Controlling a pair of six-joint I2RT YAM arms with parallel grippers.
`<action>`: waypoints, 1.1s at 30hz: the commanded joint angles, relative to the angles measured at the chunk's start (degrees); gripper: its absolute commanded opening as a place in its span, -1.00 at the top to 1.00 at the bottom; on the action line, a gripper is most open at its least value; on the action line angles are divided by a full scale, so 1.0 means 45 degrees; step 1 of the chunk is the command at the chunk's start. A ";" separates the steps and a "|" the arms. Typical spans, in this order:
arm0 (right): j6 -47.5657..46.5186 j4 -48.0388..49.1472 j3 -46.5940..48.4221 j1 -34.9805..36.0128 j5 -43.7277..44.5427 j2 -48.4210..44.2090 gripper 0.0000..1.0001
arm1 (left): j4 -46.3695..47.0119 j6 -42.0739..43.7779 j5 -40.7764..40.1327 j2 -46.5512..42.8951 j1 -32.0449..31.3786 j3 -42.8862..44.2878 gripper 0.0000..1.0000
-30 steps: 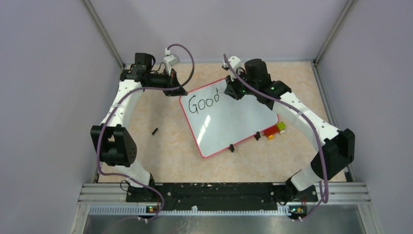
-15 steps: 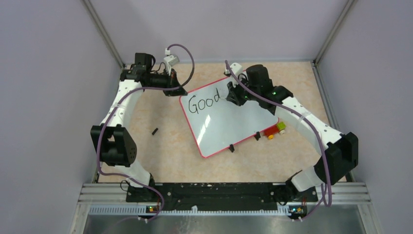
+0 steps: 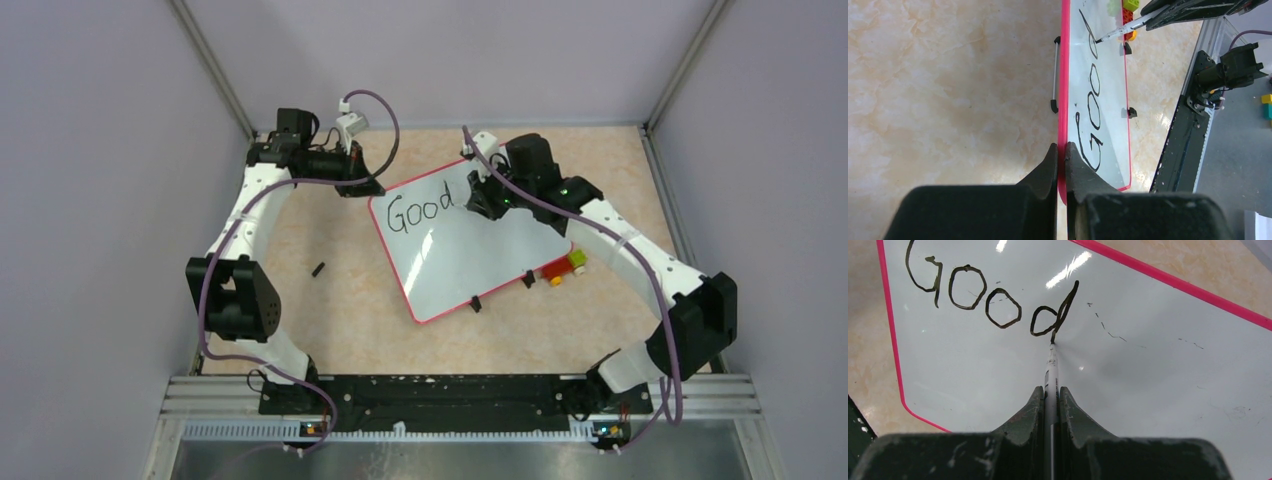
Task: Write a sentence on the whiteboard
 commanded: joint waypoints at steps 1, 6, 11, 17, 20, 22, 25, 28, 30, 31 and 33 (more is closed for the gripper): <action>-0.0293 -0.0394 0.0079 -0.0145 -0.0147 -0.0524 1.00 | 0.0022 0.0203 0.0269 -0.0129 -0.0364 -0.0184 1.00; -0.0226 -0.1119 0.0976 -0.0162 -0.0976 -0.0718 1.00 | -0.0031 0.0324 0.0166 -0.0051 -0.0364 -0.0071 1.00; -0.0276 -0.1435 0.1542 -0.0357 -0.1365 -0.0724 1.00 | -0.0247 0.0667 -0.0238 0.0212 -0.0369 0.0284 1.00; -0.0432 -0.1368 0.1720 -0.1001 -0.1617 -0.0675 1.00 | -0.0473 0.1087 -0.0872 0.0609 -0.0364 0.0787 1.00; -0.0611 -0.1032 0.1510 -0.1393 -0.1513 -0.0722 1.00 | -0.0499 0.1130 -0.0875 0.0714 -0.0364 0.0940 1.00; -0.0755 -0.0765 0.1351 -0.1516 -0.1296 -0.0722 1.00 | -0.0472 0.1103 -0.0829 0.0711 -0.0364 0.0959 1.00; -0.0765 -0.0355 0.1135 -0.1531 -0.1311 -0.0660 1.00 | -0.0479 0.1065 -0.0795 0.0705 -0.0364 0.0969 1.00; -0.0612 -0.0056 0.1094 -0.1531 -0.1589 -0.0520 1.00 | -0.0488 0.1062 -0.0757 0.0701 -0.0364 0.0952 1.00; -0.0468 0.0073 0.1128 -0.1502 -0.1798 -0.0369 1.00 | -0.0515 0.1062 -0.0711 0.0715 -0.0364 0.0923 1.00; -0.0425 0.0102 0.1159 -0.1469 -0.1854 -0.0266 1.00 | -0.0526 0.1062 -0.0689 0.0688 -0.0364 0.0915 1.00; -0.0449 0.0126 0.1193 -0.1364 -0.1762 -0.0101 1.00 | -0.0547 0.1061 -0.0704 0.0648 -0.0364 0.0910 1.00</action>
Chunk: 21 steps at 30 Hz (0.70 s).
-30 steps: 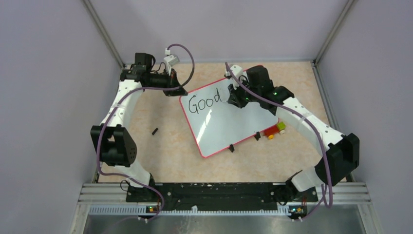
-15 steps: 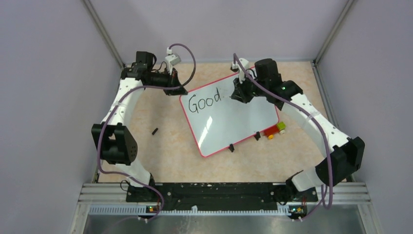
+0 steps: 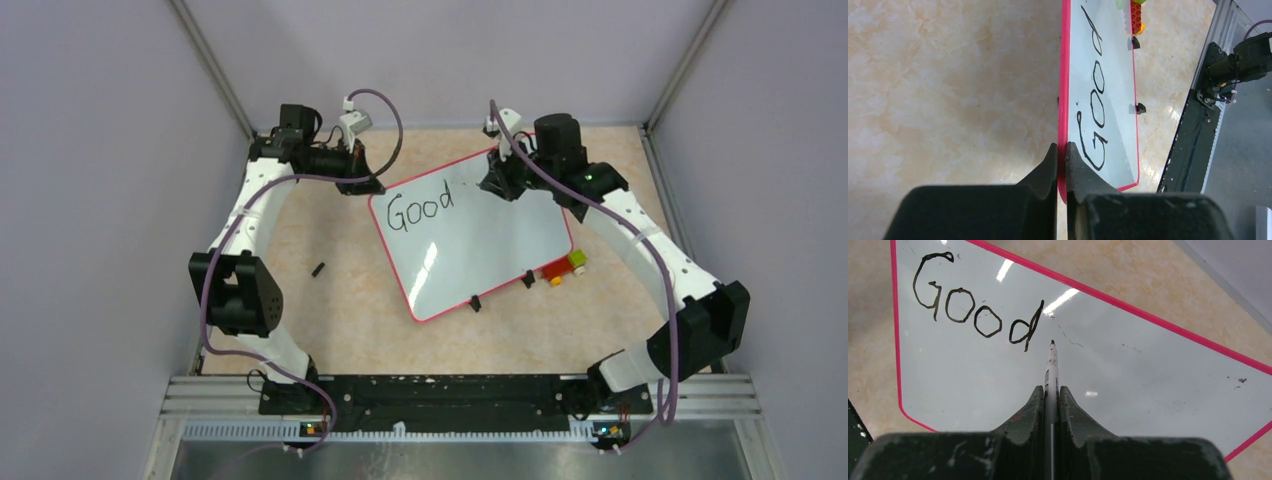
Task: Write a sentence on the whiteboard
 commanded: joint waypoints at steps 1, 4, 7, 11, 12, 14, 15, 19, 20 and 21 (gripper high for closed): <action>0.0051 0.0805 0.0089 0.0162 -0.0248 0.0192 1.00 | 0.0106 0.0377 -0.0344 0.0181 -0.0243 0.0197 1.00; 0.0009 0.0824 0.0113 0.0247 -0.0151 0.0367 1.00 | 0.0094 0.0378 -0.0310 0.0157 -0.0245 0.0188 1.00; -0.0013 0.0863 0.0119 0.0311 -0.0087 0.0527 1.00 | 0.0128 0.0368 -0.0287 0.0179 -0.0244 0.0170 1.00; -0.0013 0.0904 0.0109 0.0509 -0.0081 0.0666 1.00 | 0.0147 0.0348 -0.0283 0.0227 -0.0246 0.0136 1.00; -0.0013 0.0918 0.0109 0.0563 -0.0050 0.0701 1.00 | 0.0155 0.0348 -0.0291 0.0216 -0.0255 0.0141 1.00; 0.0020 0.0946 0.0109 0.0623 0.0056 0.0774 1.00 | 0.0165 0.0347 -0.0259 0.0200 -0.0262 0.0128 1.00; 0.0040 0.0950 0.0131 0.0646 0.0129 0.0829 1.00 | 0.0164 0.0348 -0.0242 0.0196 -0.0262 0.0111 1.00; 0.0089 0.1032 0.0177 0.0659 0.0577 0.1073 1.00 | 0.0160 0.0348 -0.0234 0.0159 -0.0262 0.0070 1.00; 0.0061 0.1031 0.0186 0.0650 0.0736 0.1128 1.00 | 0.0166 0.0348 -0.0239 0.0142 -0.0262 0.0050 1.00; 0.0020 0.1031 0.0204 0.0649 0.0888 0.1171 1.00 | 0.0177 0.0363 -0.0256 0.0140 -0.0262 0.0018 1.00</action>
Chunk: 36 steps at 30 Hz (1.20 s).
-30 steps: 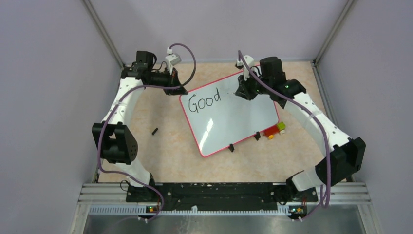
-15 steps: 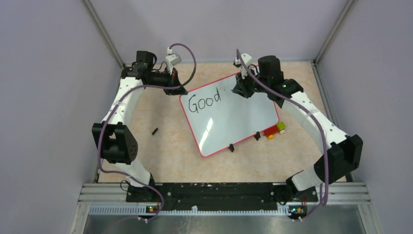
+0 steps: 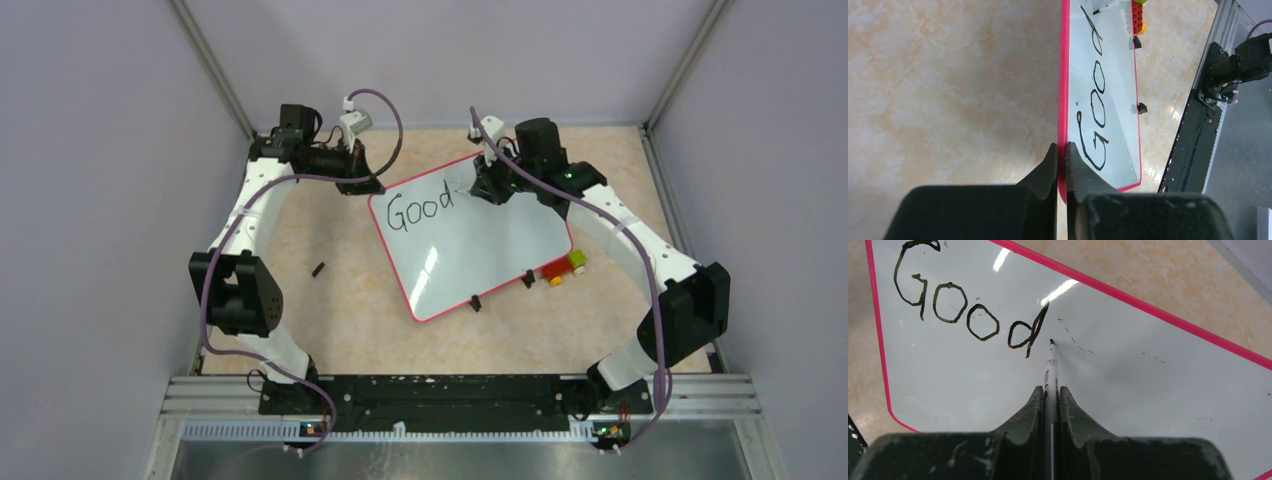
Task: Write a sentence on the whiteboard
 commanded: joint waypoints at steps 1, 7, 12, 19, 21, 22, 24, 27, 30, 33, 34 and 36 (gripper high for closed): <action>-0.0024 0.0597 0.0221 0.0100 0.0759 0.0179 1.00 | 0.0175 0.0367 -0.0268 0.0122 -0.0262 0.0012 1.00; -0.0174 0.0536 0.0199 -0.0231 0.1164 0.0290 1.00 | 0.0197 0.0387 -0.0271 0.0107 -0.0263 -0.0046 1.00; -0.0324 0.0552 0.0058 -0.0608 0.1368 0.0085 1.00 | 0.0203 0.0407 -0.0293 0.0119 -0.0262 -0.0033 1.00; -0.0382 0.0449 0.0134 -0.0686 0.1208 -0.0022 1.00 | 0.0214 0.0368 -0.0237 0.0172 -0.0264 0.0001 1.00; -0.0327 0.0419 0.0238 -0.0686 0.0834 -0.0137 1.00 | 0.0202 0.0358 -0.0237 0.0147 -0.0262 -0.0008 1.00; -0.0281 0.0421 0.0286 -0.0686 0.0632 -0.0231 1.00 | 0.0191 0.0349 -0.0235 0.0138 -0.0262 -0.0004 1.00; -0.0192 0.0489 0.0388 -0.0667 0.0153 -0.0461 1.00 | 0.0190 0.0353 -0.0237 0.0109 -0.0262 -0.0008 1.00; -0.0089 0.0616 0.0566 -0.0657 -0.0243 -0.0575 1.00 | 0.0201 0.0348 -0.0197 0.0089 -0.0262 -0.0004 1.00; -0.0019 0.0573 0.0848 -0.0619 -0.0355 -0.0459 1.00 | 0.0204 0.0348 -0.0195 0.0079 -0.0262 -0.0009 1.00; -0.0037 0.0585 0.1046 -0.0555 -0.0310 -0.0235 1.00 | 0.0198 0.0397 -0.0191 0.0060 -0.0262 -0.0004 1.00; -0.0055 0.0598 0.1076 -0.0550 -0.0300 -0.0165 1.00 | 0.0205 0.0415 -0.0160 0.0051 -0.0262 -0.0008 1.00; -0.0055 0.0691 0.1167 -0.0550 -0.0286 -0.0057 1.00 | 0.0206 0.0472 -0.0142 0.0030 -0.0262 -0.0011 1.00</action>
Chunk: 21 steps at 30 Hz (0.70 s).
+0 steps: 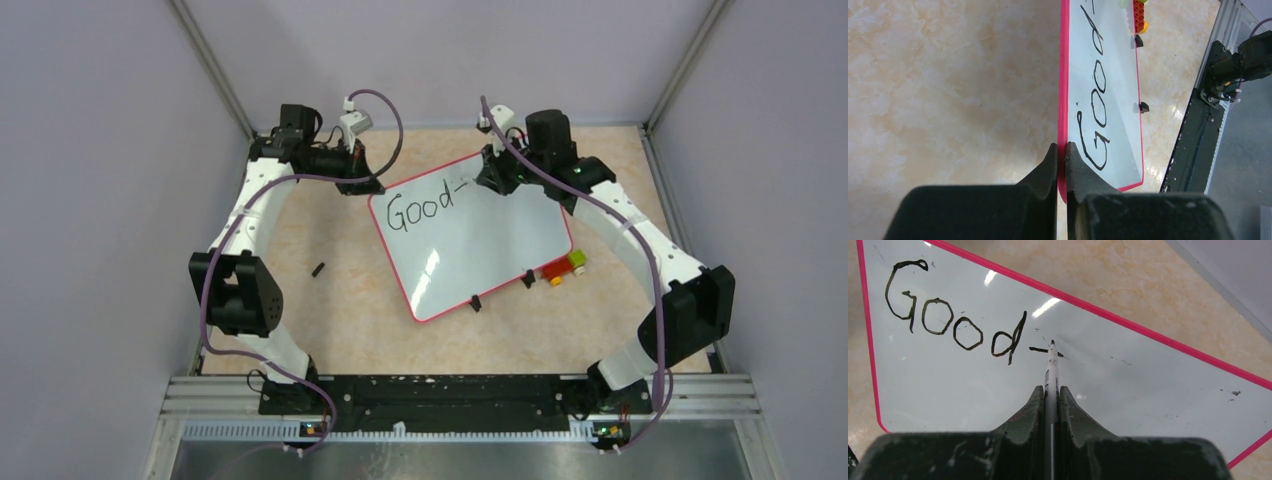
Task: Write a sentence on the whiteboard
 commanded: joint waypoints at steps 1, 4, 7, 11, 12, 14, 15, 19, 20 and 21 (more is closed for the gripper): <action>0.0065 0.0561 0.0875 0.0033 -0.0283 0.0016 1.00 | 0.0184 0.0413 -0.0025 0.0030 -0.0253 -0.0021 1.00; 0.0040 0.0557 0.1038 0.0039 -0.0317 0.0217 1.00 | 0.0188 0.0499 0.0004 0.0020 -0.0253 -0.0057 1.00; -0.0006 0.0520 0.1096 0.0053 -0.0323 0.0400 1.00 | 0.0170 0.0553 0.0014 -0.0005 -0.0253 -0.0062 1.00; -0.0081 0.0514 0.0996 0.0053 -0.0345 0.0485 1.00 | 0.0171 0.0598 0.0047 0.0004 -0.0253 -0.0079 1.00; -0.0101 0.0500 0.0973 0.0053 -0.0327 0.0478 1.00 | 0.0164 0.0612 0.0086 -0.0004 -0.0253 -0.0081 1.00; -0.0153 0.0461 0.0905 0.0054 -0.0289 0.0491 1.00 | 0.0167 0.0618 0.0092 0.0000 -0.0253 -0.0081 1.00; -0.0188 0.0439 0.0869 0.0053 -0.0268 0.0495 1.00 | 0.0171 0.0622 0.0087 0.0013 -0.0253 -0.0065 1.00; -0.0280 0.0234 0.0715 0.0053 -0.0246 0.0457 1.00 | 0.0162 0.0637 0.0111 -0.0009 -0.0253 -0.0059 1.00; -0.0292 0.0211 0.0657 0.0053 -0.0246 0.0423 1.00 | 0.0169 0.0641 0.0107 -0.0015 -0.0253 -0.0067 1.00; -0.0301 0.0186 0.0555 0.0053 -0.0270 0.0370 1.00 | 0.0167 0.0642 0.0099 -0.0021 -0.0255 -0.0063 1.00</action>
